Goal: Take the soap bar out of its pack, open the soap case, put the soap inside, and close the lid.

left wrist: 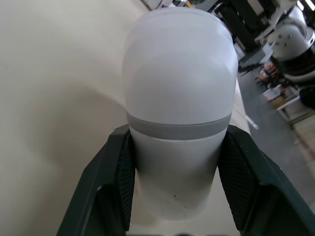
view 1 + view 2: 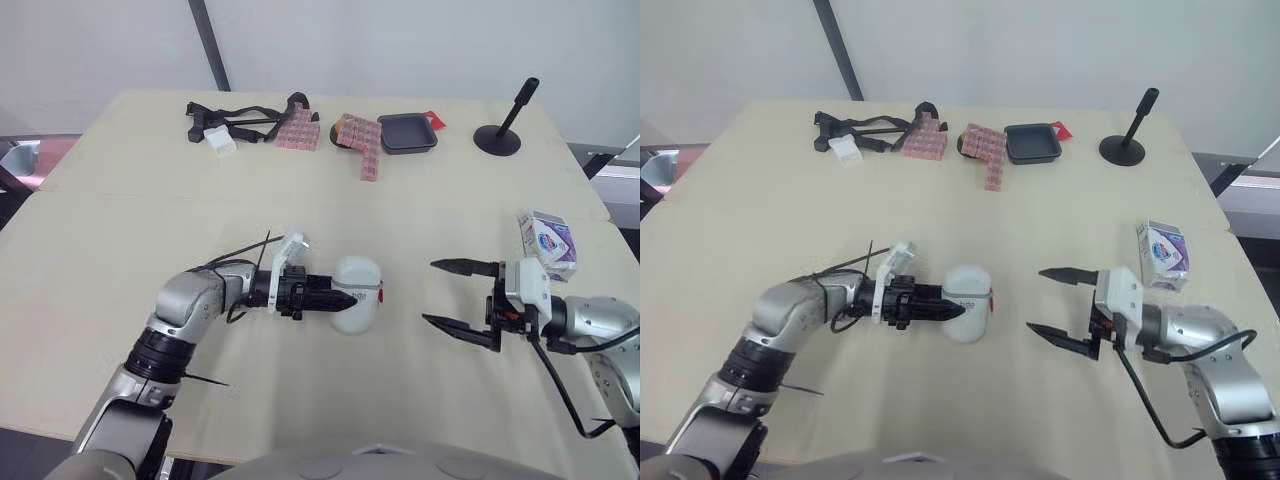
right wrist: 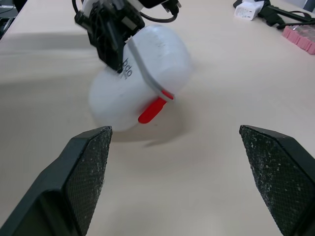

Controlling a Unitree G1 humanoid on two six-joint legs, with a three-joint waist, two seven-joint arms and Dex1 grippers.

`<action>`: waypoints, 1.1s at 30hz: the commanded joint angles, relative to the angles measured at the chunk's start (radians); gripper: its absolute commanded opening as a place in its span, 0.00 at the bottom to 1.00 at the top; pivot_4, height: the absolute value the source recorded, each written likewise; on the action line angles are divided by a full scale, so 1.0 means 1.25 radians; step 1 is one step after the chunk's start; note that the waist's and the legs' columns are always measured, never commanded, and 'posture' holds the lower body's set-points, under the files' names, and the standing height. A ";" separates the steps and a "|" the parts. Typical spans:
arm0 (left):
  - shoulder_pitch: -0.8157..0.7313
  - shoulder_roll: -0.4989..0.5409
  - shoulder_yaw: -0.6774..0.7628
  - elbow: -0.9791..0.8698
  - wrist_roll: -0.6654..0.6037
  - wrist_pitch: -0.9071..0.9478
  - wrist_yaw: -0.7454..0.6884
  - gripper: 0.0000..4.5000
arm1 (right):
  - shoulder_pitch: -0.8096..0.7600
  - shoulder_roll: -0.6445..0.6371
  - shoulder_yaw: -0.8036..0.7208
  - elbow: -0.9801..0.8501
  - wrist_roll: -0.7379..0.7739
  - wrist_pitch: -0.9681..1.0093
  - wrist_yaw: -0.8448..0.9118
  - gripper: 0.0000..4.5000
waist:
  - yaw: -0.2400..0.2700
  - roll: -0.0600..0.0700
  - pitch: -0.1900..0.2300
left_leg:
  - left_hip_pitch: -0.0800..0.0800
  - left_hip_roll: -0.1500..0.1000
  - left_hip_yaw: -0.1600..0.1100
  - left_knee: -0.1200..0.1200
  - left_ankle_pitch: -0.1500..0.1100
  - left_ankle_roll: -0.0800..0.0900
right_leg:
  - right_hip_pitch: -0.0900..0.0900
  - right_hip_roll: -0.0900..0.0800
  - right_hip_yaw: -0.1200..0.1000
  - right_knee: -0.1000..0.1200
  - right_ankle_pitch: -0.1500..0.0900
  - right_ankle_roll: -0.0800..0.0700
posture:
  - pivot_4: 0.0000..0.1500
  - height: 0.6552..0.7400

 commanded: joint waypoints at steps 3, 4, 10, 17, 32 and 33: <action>-0.016 -0.028 0.060 0.022 -0.057 0.151 0.097 0.42 | 0.027 0.004 -0.011 0.025 -0.002 -0.064 0.021 0.99 | 0.001 0.000 0.000 | 0.000 0.000 0.000 0.000 0.000 0.000 | 0.000 0.000 0.000 0.000 0.000 -0.001 | 1.00 1.00; -0.010 -0.019 0.043 0.021 -0.043 0.141 0.095 0.42 | 0.030 0.004 -0.010 0.030 -0.003 -0.070 0.023 0.99 | 0.000 0.000 0.000 | 0.000 0.000 0.000 0.000 0.000 0.000 | 0.001 0.000 0.000 0.000 0.000 -0.001 | 1.00 1.00; -0.009 -0.002 0.000 0.045 -0.017 0.142 0.102 0.42 | 0.028 0.003 -0.003 0.041 -0.001 -0.093 0.033 0.99 | -0.001 0.000 0.000 | 0.002 0.000 -0.001 0.000 0.000 0.000 | 0.003 0.000 0.000 -0.002 0.000 0.000 | 1.00 1.00; -0.014 0.003 -0.027 0.068 0.001 0.112 0.104 0.72 | 0.010 0.003 0.020 0.067 -0.020 -0.123 0.042 1.00 | -0.002 0.000 0.000 | 0.002 0.000 -0.001 0.000 0.000 0.001 | 0.005 0.000 -0.001 -0.003 0.000 -0.001 | 1.00 1.00; -0.035 0.154 -0.100 0.068 0.134 -0.168 -0.038 0.99 | -0.019 -0.006 0.032 0.080 -0.026 -0.106 0.027 1.00 | -0.019 0.001 0.000 | 0.009 -0.001 -0.002 -0.002 0.001 0.004 | 0.013 -0.002 -0.002 -0.007 -0.001 -0.003 | 1.00 1.00; -0.033 0.164 -0.099 0.067 0.144 -0.201 -0.052 0.99 | -0.022 -0.006 0.030 0.081 -0.024 -0.101 0.025 1.00 | -0.020 0.001 0.000 | 0.009 -0.001 -0.002 -0.003 0.001 0.004 | 0.013 -0.002 -0.002 -0.008 -0.001 -0.003 | 1.00 1.00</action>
